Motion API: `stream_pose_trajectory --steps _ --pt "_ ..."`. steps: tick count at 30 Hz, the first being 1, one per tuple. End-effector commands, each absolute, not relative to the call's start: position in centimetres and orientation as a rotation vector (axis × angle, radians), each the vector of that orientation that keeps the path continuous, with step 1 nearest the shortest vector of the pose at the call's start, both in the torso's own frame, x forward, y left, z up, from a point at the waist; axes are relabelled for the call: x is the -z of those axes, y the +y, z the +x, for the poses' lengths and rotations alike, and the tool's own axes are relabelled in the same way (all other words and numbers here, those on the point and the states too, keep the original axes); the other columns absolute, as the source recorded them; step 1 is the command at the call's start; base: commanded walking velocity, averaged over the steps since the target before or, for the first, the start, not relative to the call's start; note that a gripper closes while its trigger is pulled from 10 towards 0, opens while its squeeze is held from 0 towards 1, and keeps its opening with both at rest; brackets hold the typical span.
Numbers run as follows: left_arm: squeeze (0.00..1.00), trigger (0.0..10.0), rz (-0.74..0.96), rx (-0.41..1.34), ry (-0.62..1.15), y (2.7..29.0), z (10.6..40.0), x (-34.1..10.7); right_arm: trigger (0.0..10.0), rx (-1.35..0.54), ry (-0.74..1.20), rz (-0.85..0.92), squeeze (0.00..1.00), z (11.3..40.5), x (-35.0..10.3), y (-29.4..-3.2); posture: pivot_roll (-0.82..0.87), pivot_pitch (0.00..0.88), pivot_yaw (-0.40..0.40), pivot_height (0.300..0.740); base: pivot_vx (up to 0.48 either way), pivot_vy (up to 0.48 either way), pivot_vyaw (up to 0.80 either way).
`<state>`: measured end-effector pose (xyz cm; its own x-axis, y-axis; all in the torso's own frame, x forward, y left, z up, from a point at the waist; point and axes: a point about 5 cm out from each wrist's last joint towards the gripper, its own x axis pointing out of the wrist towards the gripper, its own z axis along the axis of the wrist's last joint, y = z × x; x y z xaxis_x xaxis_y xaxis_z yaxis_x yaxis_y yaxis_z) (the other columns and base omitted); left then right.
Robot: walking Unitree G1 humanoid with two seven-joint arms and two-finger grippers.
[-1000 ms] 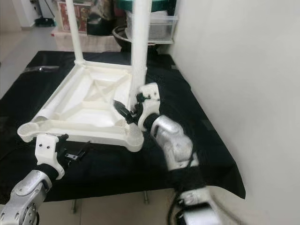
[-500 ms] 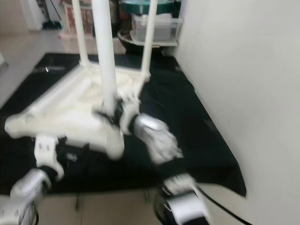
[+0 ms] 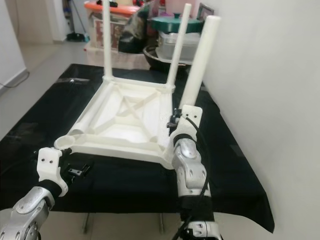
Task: Building children table
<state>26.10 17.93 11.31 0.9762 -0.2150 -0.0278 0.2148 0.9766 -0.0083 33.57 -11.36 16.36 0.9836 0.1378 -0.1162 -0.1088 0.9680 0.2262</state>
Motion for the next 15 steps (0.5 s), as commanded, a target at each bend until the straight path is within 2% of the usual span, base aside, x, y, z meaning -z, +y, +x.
stream_pose_trajectory --steps 1,2,3,4,5,6,7,12,15 --pt "0.0 10.0 -0.013 0.241 0.028 17.5 26.4 -11.2 10.0 -0.449 0.098 0.26 1.0 33.3 -18.0 -8.6 0.05 0.0 -0.067 0.74 0.0 0.0 0.0" --pt "0.0 10.0 -0.013 0.241 0.028 17.5 26.4 -11.2 10.0 -0.449 0.098 0.26 1.0 33.3 -18.0 -8.6 0.05 0.0 -0.067 0.74 0.0 0.0 0.0" --pt "0.0 10.0 -0.013 0.243 0.024 17.5 26.4 -11.3 10.0 -0.586 0.065 0.255 0.27 33.3 -19.5 -8.1 0.05 0.0 -0.063 0.74 0.0 0.0 0.0" --pt "0.0 10.0 -0.013 0.243 0.024 17.5 26.4 -11.3 10.0 -0.586 0.065 0.255 0.27 33.3 -19.5 -8.1 0.05 0.0 -0.063 0.74 0.0 0.0 0.0" --pt "0.0 10.0 -0.014 0.243 0.02 17.5 26.5 -11.4 10.0 -0.722 0.023 0.24 0.0 33.2 -20.8 -7.8 0.05 0.0 -0.064 0.74 0.0 0.0 0.0" --pt "0.0 10.0 -0.014 0.243 0.02 17.5 26.5 -11.4 10.0 -0.722 0.023 0.24 0.0 33.2 -20.8 -7.8 0.05 0.0 -0.064 0.74 0.0 0.0 0.0" --pt "0.0 10.0 -0.015 0.24 0.019 17.5 26.5 -11.3 10.0 -0.859 -0.031 0.166 0.0 33.0 -21.7 -8.0 0.07 0.0 -0.072 0.74 0.0 0.0 0.0" --pt "0.0 10.0 -0.016 0.238 0.019 17.5 26.5 -11.3 10.0 -0.94 -0.059 0.113 0.0 32.9 -22.0 -8.2 0.07 0.0 -0.074 0.74 0.0 0.0 0.0" --pt "0.0 10.0 -0.023 0.23 0.008 17.2 26.4 -11.5 10.0 -1.223 -0.046 0.005 0.0 31.5 -20.4 -5.5 0.11 0.0 -0.097 0.74 0.0 0.0 0.0"
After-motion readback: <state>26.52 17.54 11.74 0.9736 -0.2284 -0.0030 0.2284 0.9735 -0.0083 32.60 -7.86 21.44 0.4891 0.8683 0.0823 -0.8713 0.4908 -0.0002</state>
